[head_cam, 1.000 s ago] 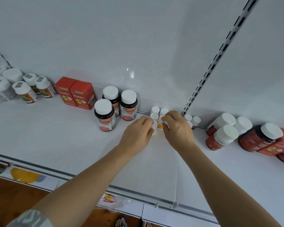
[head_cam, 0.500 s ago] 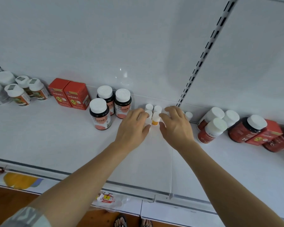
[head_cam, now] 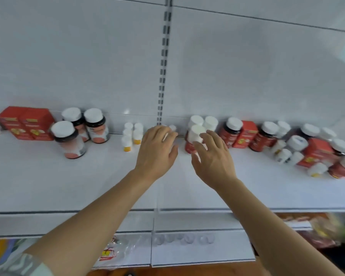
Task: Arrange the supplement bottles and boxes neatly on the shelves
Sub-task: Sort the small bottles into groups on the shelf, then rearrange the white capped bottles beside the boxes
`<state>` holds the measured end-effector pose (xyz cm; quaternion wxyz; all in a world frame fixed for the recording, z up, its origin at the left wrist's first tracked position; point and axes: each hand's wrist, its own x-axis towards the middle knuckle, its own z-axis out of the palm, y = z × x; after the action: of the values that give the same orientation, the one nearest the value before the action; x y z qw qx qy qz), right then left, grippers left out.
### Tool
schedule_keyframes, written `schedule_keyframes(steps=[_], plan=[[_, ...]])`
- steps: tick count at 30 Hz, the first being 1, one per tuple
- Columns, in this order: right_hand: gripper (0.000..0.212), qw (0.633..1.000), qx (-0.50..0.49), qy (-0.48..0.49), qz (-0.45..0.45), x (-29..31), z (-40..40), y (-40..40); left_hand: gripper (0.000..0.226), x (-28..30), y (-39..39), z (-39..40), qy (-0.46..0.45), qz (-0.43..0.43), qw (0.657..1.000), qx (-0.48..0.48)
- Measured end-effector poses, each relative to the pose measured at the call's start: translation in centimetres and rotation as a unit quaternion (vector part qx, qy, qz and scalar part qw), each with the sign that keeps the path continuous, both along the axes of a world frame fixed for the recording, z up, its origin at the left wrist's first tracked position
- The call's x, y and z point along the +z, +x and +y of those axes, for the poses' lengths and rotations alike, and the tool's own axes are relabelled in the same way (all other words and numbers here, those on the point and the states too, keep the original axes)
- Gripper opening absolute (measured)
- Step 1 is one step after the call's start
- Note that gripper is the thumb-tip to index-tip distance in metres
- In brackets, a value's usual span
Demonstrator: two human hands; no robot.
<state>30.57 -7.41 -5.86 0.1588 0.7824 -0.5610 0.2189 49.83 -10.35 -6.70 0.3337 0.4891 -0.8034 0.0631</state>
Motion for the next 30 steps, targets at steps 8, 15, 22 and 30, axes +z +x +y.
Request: schedule_keyframes(steps=[8, 15, 22, 30], plan=[[0.028, 0.994, -0.099, 0.038, 0.023, 0.9, 9.2, -16.1, 0.031, 0.0, -15.1, 6.6, 0.030, 0.018, 0.998, -0.059], [0.033, 0.980, -0.182, 0.077, 0.017, 1.0, 14.2, -26.4, 0.036, 0.3, -25.9, 9.5, 0.076, 0.005, 0.990, -0.115], [0.035, 0.972, -0.210, 0.102, 0.002, 0.1, 13.8, -33.1, 0.034, -0.5, -33.1, 6.8, 0.103, -0.004, 0.984, -0.145], [0.028, 0.971, -0.223, 0.080, 0.019, 0.8, 8.7, -39.7, 0.031, -0.9, -40.8, 1.3, 0.111, 0.023, 0.976, -0.184]])
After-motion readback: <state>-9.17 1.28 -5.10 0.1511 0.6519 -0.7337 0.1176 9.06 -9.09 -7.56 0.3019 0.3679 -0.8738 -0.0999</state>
